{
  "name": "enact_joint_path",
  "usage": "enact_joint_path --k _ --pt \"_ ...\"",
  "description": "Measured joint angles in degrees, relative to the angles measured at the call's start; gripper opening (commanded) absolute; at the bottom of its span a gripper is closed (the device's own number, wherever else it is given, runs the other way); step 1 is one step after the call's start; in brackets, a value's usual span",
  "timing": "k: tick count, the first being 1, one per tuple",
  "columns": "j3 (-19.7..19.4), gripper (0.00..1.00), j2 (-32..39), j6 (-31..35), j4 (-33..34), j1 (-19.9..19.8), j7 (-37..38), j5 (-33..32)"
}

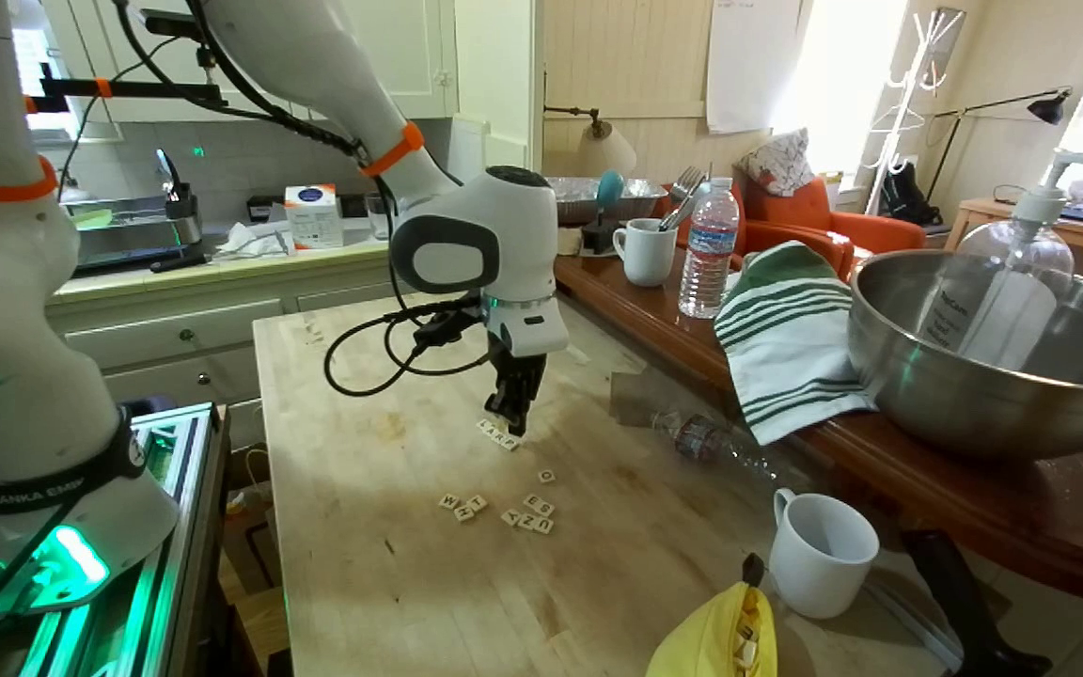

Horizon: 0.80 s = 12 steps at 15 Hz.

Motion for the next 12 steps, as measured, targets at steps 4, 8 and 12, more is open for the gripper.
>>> enact_joint_path --k 4,8,12 --pt "0.4 0.47 -1.1 0.0 -0.3 0.0 -5.2 -0.1" --pt "1.4 0.77 -2.9 0.0 -1.2 0.1 -12.5 -0.5" --pt "2.6 1.00 -4.8 -0.1 -2.7 0.1 -20.0 -0.7"
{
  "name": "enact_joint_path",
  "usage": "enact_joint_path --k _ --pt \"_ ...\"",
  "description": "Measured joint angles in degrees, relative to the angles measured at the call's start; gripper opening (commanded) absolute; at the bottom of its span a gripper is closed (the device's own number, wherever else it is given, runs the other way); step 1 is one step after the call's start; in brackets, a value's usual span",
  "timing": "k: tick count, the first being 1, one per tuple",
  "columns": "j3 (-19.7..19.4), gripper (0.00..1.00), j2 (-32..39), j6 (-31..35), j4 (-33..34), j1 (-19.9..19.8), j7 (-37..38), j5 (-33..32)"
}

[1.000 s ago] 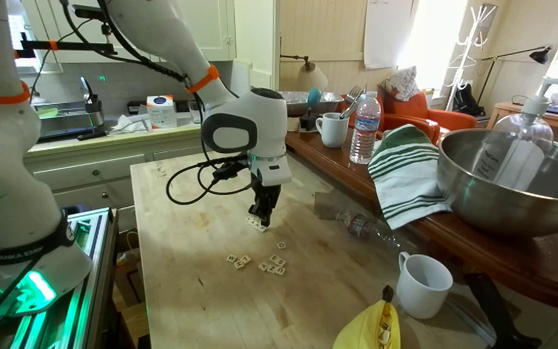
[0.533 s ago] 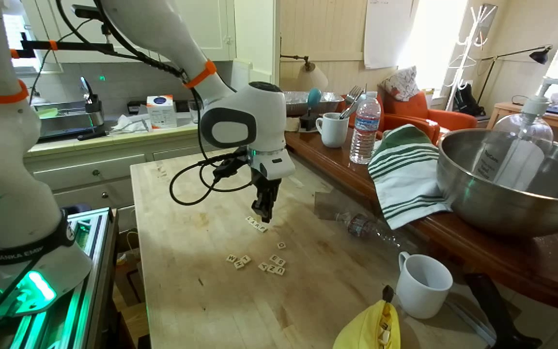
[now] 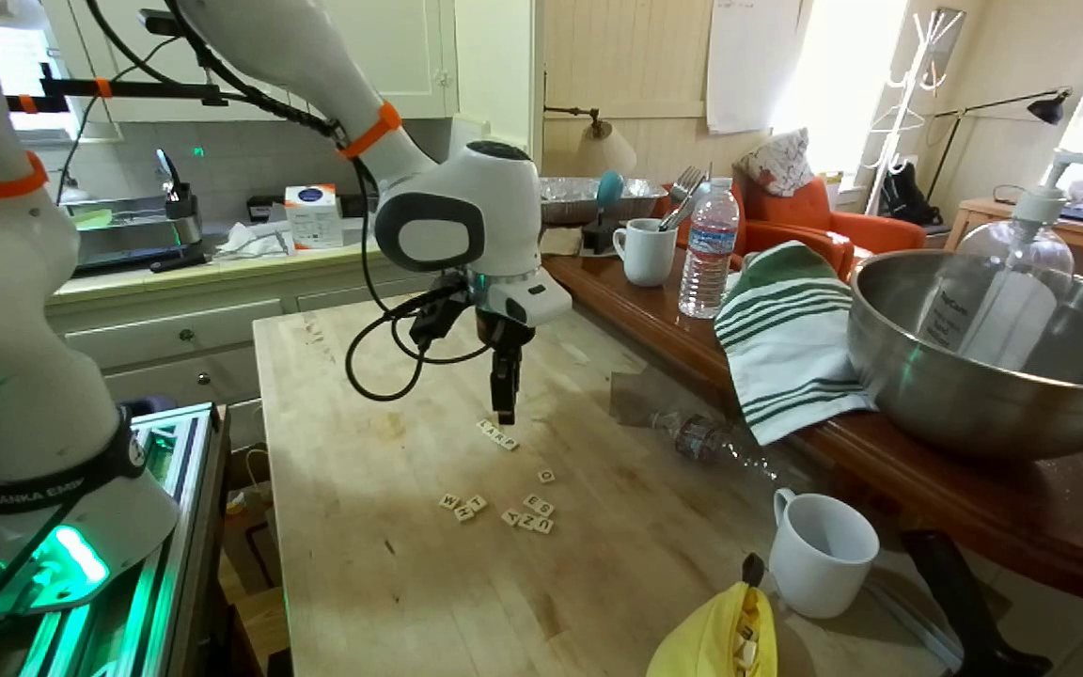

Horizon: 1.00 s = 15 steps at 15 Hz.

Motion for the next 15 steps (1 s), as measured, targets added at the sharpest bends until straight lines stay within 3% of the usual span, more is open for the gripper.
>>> enact_joint_path --k 8,15 --pt "1.6 1.00 -4.0 -2.6 -2.7 0.0 -15.0 -1.0" --pt "1.6 1.00 -6.8 -3.1 -4.5 0.0 -19.6 -6.8"
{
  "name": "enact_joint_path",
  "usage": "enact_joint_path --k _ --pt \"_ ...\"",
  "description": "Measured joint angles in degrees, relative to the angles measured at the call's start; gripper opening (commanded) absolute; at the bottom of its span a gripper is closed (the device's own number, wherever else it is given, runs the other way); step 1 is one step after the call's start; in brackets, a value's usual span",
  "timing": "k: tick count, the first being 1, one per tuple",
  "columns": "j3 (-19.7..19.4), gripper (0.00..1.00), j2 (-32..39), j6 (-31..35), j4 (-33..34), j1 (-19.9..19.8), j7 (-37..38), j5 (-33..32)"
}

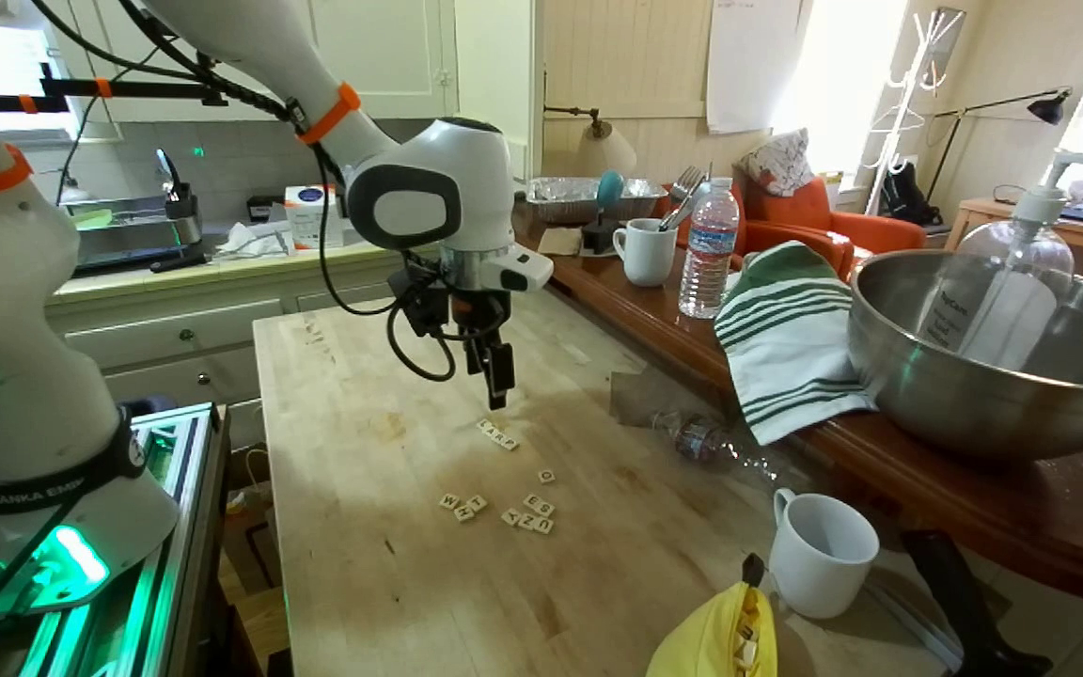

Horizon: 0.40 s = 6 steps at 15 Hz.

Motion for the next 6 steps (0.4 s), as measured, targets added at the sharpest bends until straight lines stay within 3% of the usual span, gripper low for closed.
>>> enact_joint_path --k 6 --pt "0.0 1.00 -0.5 0.0 -0.1 0.0 -0.4 -0.6"
